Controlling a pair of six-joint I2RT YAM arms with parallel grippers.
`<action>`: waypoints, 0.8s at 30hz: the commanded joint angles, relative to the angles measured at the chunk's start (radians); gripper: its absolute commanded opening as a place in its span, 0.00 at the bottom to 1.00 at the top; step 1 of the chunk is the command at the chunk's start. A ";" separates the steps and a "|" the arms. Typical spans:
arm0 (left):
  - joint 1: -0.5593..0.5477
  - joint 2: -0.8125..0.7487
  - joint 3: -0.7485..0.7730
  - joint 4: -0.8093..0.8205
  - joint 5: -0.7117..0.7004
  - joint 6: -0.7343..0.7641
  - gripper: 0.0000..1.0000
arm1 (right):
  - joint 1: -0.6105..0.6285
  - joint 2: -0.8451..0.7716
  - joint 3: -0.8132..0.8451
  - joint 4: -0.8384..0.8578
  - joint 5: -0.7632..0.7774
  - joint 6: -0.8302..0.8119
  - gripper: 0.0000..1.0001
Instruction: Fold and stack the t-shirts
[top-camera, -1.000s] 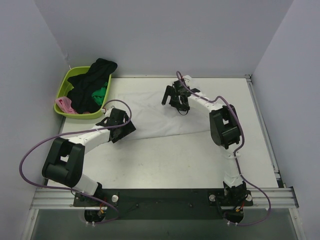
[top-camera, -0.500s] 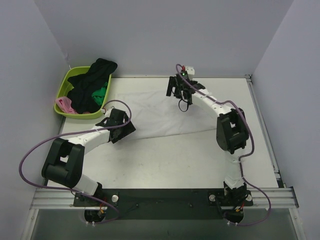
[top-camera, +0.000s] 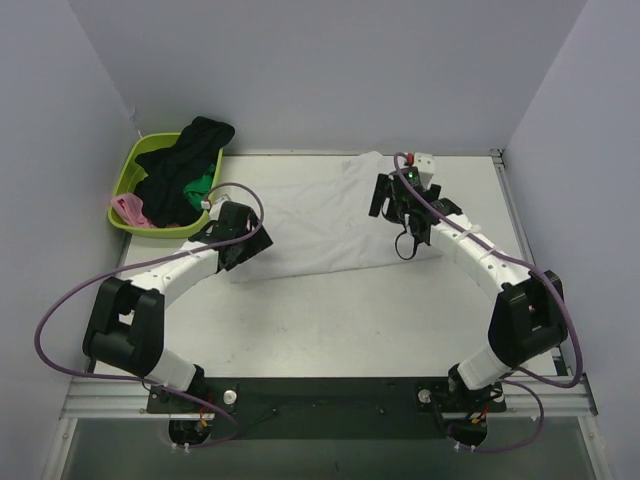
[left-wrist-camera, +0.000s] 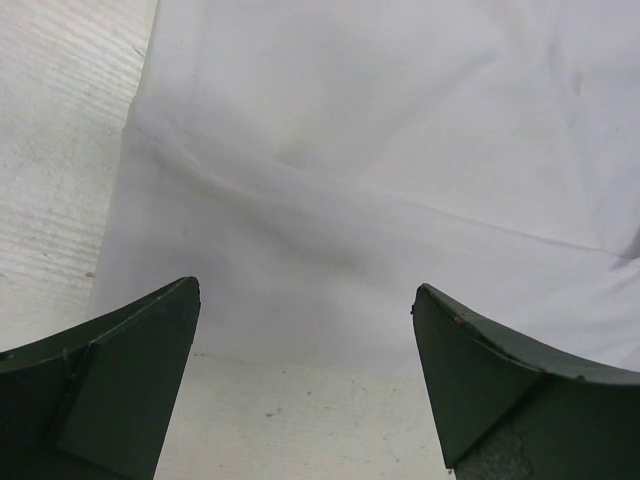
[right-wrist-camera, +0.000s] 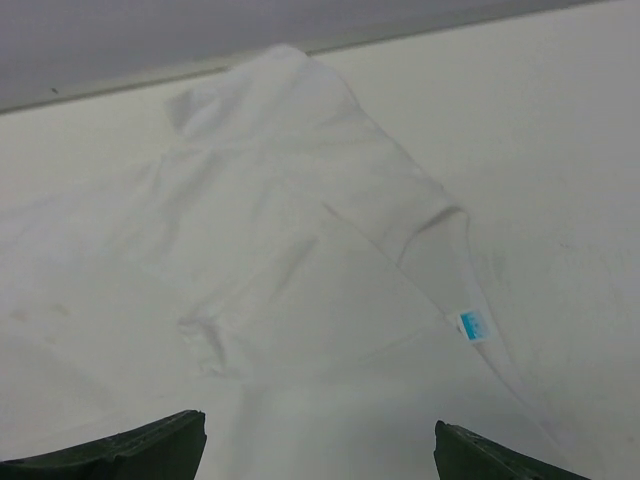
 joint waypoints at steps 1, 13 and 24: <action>0.005 0.042 0.075 -0.002 -0.007 0.024 0.98 | -0.060 -0.019 -0.100 -0.056 -0.031 0.043 1.00; -0.028 0.191 0.132 0.010 -0.001 0.039 0.97 | -0.120 0.067 -0.155 0.000 -0.146 0.065 1.00; -0.061 0.232 0.145 -0.039 -0.029 0.048 0.97 | -0.114 0.151 -0.221 0.019 -0.174 0.080 1.00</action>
